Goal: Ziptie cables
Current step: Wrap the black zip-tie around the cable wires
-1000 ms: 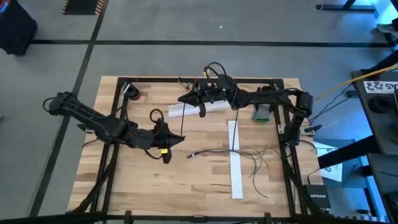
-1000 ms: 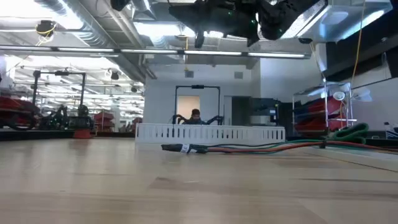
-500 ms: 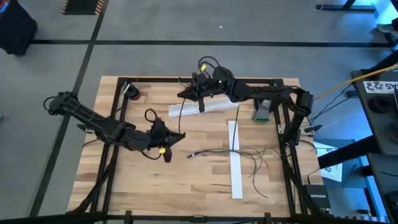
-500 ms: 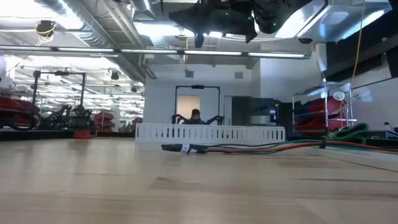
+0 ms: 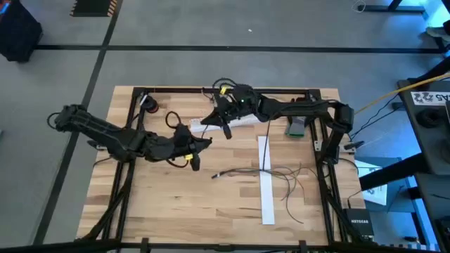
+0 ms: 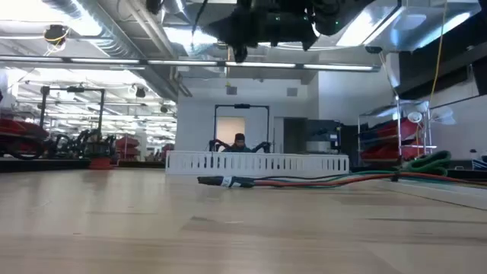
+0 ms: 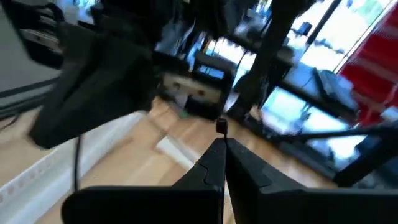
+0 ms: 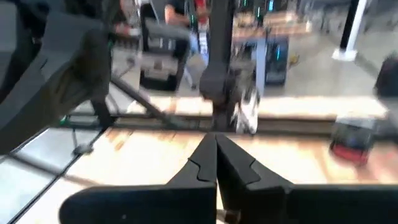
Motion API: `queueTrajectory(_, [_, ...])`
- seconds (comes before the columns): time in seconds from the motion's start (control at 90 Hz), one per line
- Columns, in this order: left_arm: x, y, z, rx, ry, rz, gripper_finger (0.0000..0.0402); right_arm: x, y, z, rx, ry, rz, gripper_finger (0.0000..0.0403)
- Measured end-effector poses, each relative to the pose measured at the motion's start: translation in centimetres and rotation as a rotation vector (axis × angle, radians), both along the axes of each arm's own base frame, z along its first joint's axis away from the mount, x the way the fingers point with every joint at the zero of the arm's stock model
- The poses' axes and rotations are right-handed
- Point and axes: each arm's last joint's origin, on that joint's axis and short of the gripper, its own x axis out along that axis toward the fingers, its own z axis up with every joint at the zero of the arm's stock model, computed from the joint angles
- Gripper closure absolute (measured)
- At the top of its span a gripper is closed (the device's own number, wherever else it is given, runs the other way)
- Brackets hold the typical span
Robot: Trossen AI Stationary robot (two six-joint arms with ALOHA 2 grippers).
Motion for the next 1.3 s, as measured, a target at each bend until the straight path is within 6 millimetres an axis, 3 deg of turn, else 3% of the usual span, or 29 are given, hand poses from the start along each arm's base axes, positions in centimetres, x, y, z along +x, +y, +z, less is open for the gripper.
queueTrajectory(0.322, [0.1,-0.2,-4.8,-0.009,0.217,-0.007,0.0401,-0.5,-0.4,-1.4,0.004,0.112,-0.016,0.0403])
queueTrajectory(0.533, [-0.4,0.0,-5.6,-0.032,0.270,0.020,0.0401,-0.9,-2.1,-0.9,0.124,0.172,-0.128,0.0393])
queueTrajectory(0.811, [-0.2,0.0,-5.2,-0.042,0.229,0.017,0.0401,-2.4,-6.6,4.1,0.111,0.280,-0.221,0.0304])
queueTrajectory(0.989, [-0.4,0.1,-4.4,-0.032,0.172,0.037,0.0401,-4.7,-8.3,7.1,0.034,0.353,-0.134,0.0271])
queueTrajectory(1.122, [-1.1,0.6,-2.4,0.034,0.078,0.107,0.0401,-6.1,-7.5,7.6,0.070,0.364,-0.036,0.0271])
queueTrajectory(1.3, [-2.0,1.6,1.2,0.123,-0.096,0.127,0.0401,-5.7,-3.7,4.2,0.050,0.394,0.083,0.0276])
